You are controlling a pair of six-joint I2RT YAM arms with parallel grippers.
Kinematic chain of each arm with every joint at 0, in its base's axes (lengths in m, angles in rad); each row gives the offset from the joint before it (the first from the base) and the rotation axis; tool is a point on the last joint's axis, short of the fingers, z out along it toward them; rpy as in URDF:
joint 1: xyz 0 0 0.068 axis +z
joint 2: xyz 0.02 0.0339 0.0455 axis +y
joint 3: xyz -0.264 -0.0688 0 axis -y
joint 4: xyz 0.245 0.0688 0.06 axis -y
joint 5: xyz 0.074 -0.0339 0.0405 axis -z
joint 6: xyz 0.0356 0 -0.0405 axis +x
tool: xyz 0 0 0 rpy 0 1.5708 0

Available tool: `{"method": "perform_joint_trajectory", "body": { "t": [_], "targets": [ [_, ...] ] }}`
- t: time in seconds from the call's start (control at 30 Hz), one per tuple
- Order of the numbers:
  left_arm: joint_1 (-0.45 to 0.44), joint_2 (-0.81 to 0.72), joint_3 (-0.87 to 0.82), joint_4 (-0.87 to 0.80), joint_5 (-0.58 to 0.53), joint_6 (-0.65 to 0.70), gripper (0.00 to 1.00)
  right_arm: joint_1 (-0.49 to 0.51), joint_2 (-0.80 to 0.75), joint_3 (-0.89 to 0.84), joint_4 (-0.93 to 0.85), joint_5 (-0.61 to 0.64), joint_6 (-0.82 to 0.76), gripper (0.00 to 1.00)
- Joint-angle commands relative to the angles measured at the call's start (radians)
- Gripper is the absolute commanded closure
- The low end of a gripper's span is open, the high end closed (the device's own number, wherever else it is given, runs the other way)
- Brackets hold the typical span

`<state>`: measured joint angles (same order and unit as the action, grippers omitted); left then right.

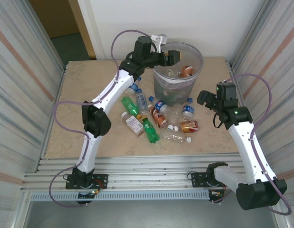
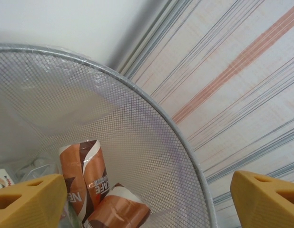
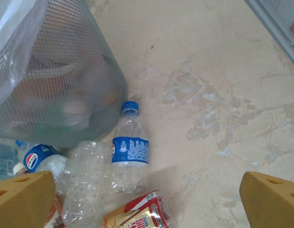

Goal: Put the plastic bottles in the bin

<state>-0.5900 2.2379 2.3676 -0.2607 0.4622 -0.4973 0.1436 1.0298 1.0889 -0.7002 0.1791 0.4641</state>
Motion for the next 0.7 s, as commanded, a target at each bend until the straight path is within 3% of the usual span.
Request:
{"method": "perform_joint_trajectory", "body": {
  "t": [0.0,0.2,0.47,0.67],
  "targets": [
    [0.009,-0.135,-0.058,0.032,-0.043,0.074,0.08,0.002,-0.002,-0.012,-0.022,-0.013,0.022,0.02],
    [0.02,-0.311,-0.251,0.082,-0.112,0.131,0.01,0.015,0.007,-0.022,-0.021,-0.02,0.025,0.02],
    [0.045,-0.546,-0.597,0.167,-0.23,0.146,0.01,0.056,0.033,-0.029,-0.018,-0.011,0.028,0.02],
    [0.057,-0.733,-0.892,0.226,-0.385,0.14,0.01,0.112,0.056,-0.03,-0.007,0.004,0.048,0.02]
  ]
}}
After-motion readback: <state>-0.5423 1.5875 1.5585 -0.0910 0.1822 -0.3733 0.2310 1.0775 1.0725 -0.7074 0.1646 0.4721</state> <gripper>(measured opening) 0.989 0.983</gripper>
